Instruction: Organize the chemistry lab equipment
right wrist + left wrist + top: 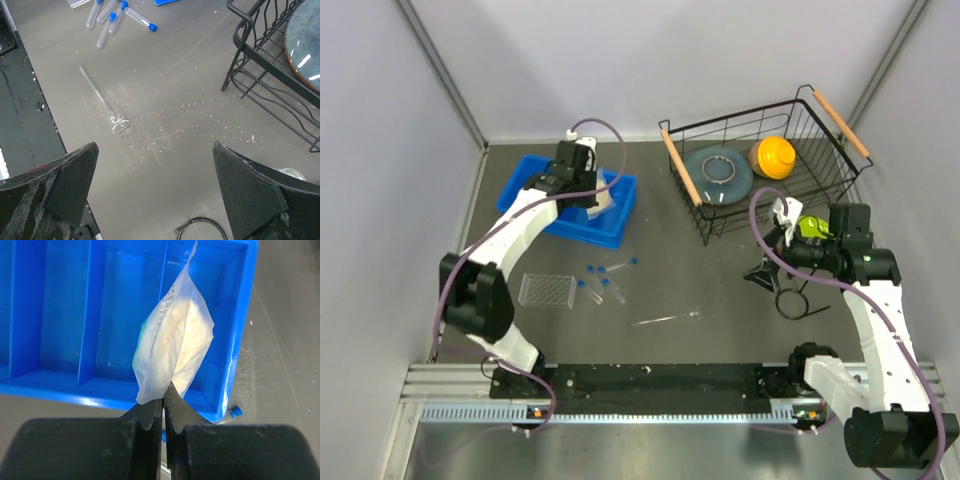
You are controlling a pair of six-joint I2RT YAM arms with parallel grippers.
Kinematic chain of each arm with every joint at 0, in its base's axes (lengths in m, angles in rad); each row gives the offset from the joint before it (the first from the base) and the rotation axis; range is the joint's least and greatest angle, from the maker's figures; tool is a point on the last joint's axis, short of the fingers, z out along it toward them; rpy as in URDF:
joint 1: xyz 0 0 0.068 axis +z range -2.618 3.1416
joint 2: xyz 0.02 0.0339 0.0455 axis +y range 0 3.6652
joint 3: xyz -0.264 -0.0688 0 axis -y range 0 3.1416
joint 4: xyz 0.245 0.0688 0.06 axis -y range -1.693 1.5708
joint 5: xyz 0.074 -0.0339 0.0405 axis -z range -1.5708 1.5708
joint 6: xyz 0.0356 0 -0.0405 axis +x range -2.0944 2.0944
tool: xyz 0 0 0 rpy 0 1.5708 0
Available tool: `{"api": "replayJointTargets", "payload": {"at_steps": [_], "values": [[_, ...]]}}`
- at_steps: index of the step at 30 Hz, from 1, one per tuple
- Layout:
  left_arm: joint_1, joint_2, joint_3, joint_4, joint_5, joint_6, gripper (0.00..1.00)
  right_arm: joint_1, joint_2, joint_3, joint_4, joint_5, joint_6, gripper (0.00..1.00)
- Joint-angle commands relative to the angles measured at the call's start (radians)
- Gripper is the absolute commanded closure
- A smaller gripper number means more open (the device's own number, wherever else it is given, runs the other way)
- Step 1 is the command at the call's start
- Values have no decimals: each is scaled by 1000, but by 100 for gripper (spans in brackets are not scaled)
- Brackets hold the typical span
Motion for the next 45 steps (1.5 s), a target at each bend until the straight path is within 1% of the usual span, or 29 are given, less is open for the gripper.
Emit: {"api": "replayJointTargets", "payload": {"at_steps": [1, 4, 8, 9, 11, 12, 15, 17, 18, 19, 21, 22, 23, 24, 25, 26, 27, 28, 29, 30, 31, 32, 33, 34, 35, 38, 39, 43, 45], "values": [[3, 119, 128, -65, 11, 65, 96, 6, -8, 7, 29, -14, -7, 1], [3, 195, 189, -91, 61, 69, 95, 6, -10, 6, 29, -10, -9, 1], [3, 269, 240, -141, 86, 65, 79, 6, -8, 7, 27, -10, -9, 1], [3, 272, 245, -149, 89, 63, 69, 6, -8, 7, 29, -8, -9, 1], [3, 254, 240, -152, 83, 59, 59, 6, -8, 6, 27, -8, -9, 1], [3, 240, 236, -151, 66, 56, 48, 6, -8, 4, 27, -8, -9, 1], [3, 158, 207, -140, 32, 45, 33, 9, -7, 11, 26, -19, -10, 1], [4, 63, 150, -117, 11, 42, 27, 13, 1, 26, 14, -21, -22, 1], [6, 23, 125, -99, 8, 39, 25, 42, 6, 32, 7, -21, -30, 1], [7, -58, 98, -70, 6, 31, 19, 56, 9, 38, 1, -18, -38, 1], [15, -141, 9, -34, 23, -4, 16, 82, 23, 58, -19, -7, -61, 1], [24, -228, -25, -2, 34, -18, 13, 113, 24, 64, -23, 13, -65, 1], [27, -272, -92, 12, 66, -45, 12, 122, 32, 76, -26, 27, -70, 1], [35, -319, -128, 24, 73, -61, 10, 133, 39, 83, -25, 42, -69, 1], [36, -409, -161, 56, 80, -78, 8, 138, 47, 89, -25, 74, -66, 1], [41, -454, -233, 70, 86, -111, 5, 138, 49, 101, -25, 93, -49, 1], [44, -502, -266, 87, 87, -128, 3, 138, 56, 106, -22, 135, -38, 1], [46, -589, -298, 99, 92, -141, 1, 136, 56, 110, -19, 163, -26, 1], [49, -629, -354, 116, 98, -168, 1, 135, 55, 109, -13, 192, 15, 1], [49, -671, -379, 124, 106, -184, 1, 135, 47, 104, 7, 223, 39, 1], [50, -736, -401, 125, 112, -199, 1, 132, 43, 97, 26, 287, 63, 1], [50, -766, -441, 131, 116, -220, 1, 112, 38, 77, 45, 321, 115, 1], [50, -792, -458, 131, 158, -230, 1, 93, 32, 64, 81, 372, 137, 1], [50, -835, -471, 131, 170, -248, 1, 74, 24, 41, 102, 396, 161, 1], [50, -853, -499, 135, 178, -256, 1, 34, 23, 32, 125, 423, 219, 1], [50, -916, -553, 153, 215, -276, 1, -14, 33, -8, 203, 528, 303, 1], [50, -939, -565, 173, 227, -277, 1, -16, 36, -22, 226, 565, 310, 1], [50, -962, -622, 219, 297, -280, 1, -19, 72, -106, 392, 617, 352, 1], [50, -970, -637, 240, 319, -276, 1, -19, 127, -115, 432, 659, 365, 2]]}}
